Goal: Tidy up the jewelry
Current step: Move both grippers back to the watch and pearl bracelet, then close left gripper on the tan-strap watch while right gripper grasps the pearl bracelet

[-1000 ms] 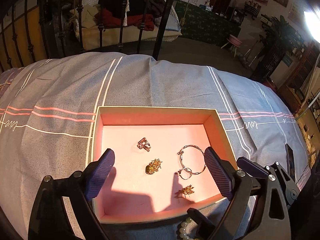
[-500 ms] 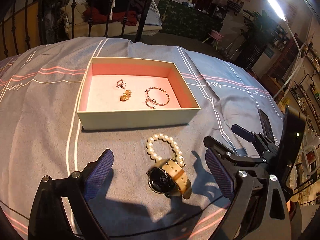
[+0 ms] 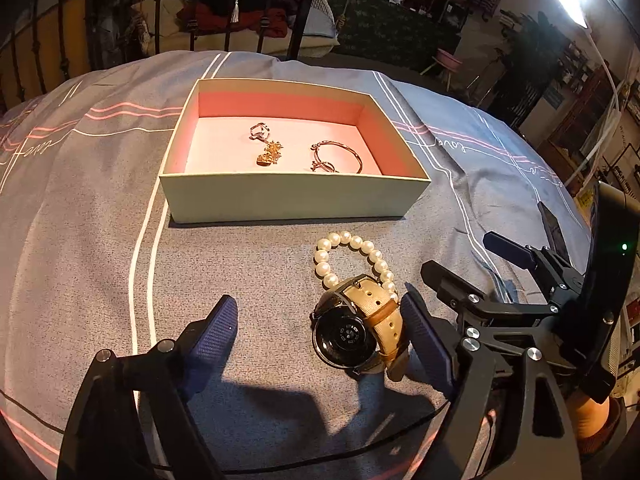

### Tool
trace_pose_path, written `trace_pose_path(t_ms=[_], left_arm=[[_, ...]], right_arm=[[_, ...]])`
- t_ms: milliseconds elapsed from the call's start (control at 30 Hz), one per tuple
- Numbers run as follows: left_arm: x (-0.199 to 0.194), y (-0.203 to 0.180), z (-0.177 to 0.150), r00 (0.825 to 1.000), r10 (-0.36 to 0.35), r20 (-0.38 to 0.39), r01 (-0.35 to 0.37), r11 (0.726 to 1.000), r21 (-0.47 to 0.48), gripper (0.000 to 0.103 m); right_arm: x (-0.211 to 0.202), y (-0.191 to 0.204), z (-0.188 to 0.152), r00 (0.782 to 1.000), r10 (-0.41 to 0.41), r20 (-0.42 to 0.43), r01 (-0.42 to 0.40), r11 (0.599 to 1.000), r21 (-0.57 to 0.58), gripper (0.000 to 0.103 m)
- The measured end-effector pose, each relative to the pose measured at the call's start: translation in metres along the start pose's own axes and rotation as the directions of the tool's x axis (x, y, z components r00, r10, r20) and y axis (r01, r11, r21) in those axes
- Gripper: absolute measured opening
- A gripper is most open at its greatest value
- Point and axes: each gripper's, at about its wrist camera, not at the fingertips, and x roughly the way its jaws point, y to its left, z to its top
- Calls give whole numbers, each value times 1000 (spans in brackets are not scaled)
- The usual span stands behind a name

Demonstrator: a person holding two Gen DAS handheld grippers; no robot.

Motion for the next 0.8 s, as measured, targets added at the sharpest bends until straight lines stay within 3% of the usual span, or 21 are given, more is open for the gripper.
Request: trace_pose_path(t_ms=[133,333,400,500,567,700,800], left_arm=[[-6,10,1,999,25,21,-25,1000,1,75],[-12,38,8,987,150,53,-148,988,-39,72],[-10,45,9,990,136,45,-134,990,-43,71],[-7,44,9,993,113,41,-112,993,-31,71],[-3,42,8,988,148,41,-147,989,-19,71],[1,38,6,978,202,48,-203,979,19,70],[8,39,5,980,197,22,-197,980,35,69]], right_arm=[[3,10,2,999,52,-15,-52,998,-28,94],[10,22,7,996,79,-41,-82,995,-56,94],[12,24,9,995,86,-48,-88,994,-58,93],[18,28,12,993,96,-66,-100,993,-68,86],[22,30,15,992,102,-78,-107,992,-69,77],[26,32,20,991,106,-85,-112,991,-70,74],[30,34,23,990,108,-92,-115,991,-72,62]])
